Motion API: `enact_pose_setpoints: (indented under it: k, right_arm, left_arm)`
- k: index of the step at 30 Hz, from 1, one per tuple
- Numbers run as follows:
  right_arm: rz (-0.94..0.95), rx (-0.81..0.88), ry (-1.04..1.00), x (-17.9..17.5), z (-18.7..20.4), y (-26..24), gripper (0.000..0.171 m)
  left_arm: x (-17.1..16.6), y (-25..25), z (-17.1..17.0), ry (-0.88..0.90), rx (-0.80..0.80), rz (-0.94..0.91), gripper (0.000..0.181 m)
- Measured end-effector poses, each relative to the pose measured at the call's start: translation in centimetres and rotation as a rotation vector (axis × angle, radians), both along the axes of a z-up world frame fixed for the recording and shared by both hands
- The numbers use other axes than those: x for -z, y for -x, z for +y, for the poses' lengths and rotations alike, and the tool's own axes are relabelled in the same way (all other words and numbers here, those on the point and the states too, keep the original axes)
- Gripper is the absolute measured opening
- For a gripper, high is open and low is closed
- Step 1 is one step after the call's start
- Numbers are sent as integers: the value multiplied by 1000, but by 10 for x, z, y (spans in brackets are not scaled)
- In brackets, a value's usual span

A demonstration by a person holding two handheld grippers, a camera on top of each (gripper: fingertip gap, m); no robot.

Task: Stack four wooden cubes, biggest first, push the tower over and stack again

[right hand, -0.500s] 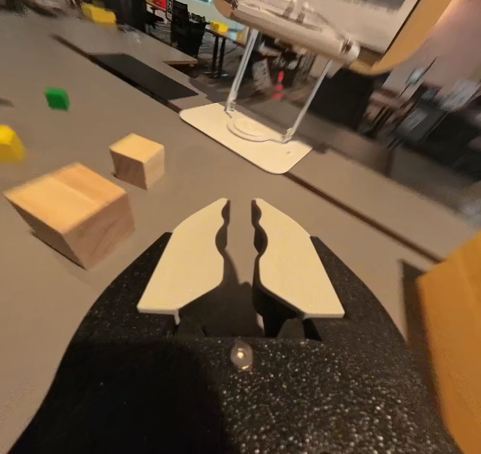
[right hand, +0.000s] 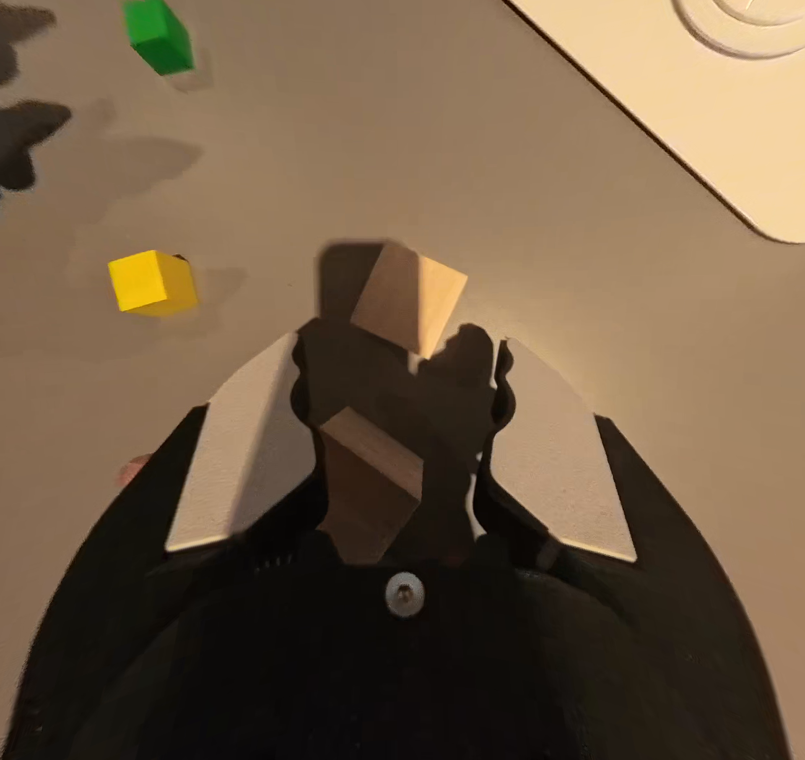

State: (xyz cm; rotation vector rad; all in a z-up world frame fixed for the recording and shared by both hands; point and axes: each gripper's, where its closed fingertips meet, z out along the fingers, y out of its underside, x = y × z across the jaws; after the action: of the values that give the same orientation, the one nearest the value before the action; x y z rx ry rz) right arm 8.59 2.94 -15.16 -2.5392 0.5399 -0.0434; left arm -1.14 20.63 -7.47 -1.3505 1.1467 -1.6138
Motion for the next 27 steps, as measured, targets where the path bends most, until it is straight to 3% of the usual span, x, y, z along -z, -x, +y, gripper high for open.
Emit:
enact_pose_setpoints:
  k: [9, 14, 21, 27]
  right_arm:
    - [-42, 27, 212, 16, 12, -3, 48]
    - [-87, 41, 218, 5, 11, -3, 47]
    - [-153, 149, 43, -74, -40, 32, 47]
    - [-87, 168, 99, -56, -64, 59, 47]
  left_arm:
    - [1, 0, 6, 40, -9, 4, 47]
    - [0, 0, 5, 39, -3, -3, 46]
    - [4, -2, 4, 47, 10, 22, 45]
    - [11, -8, 4, 60, 13, 77, 45]
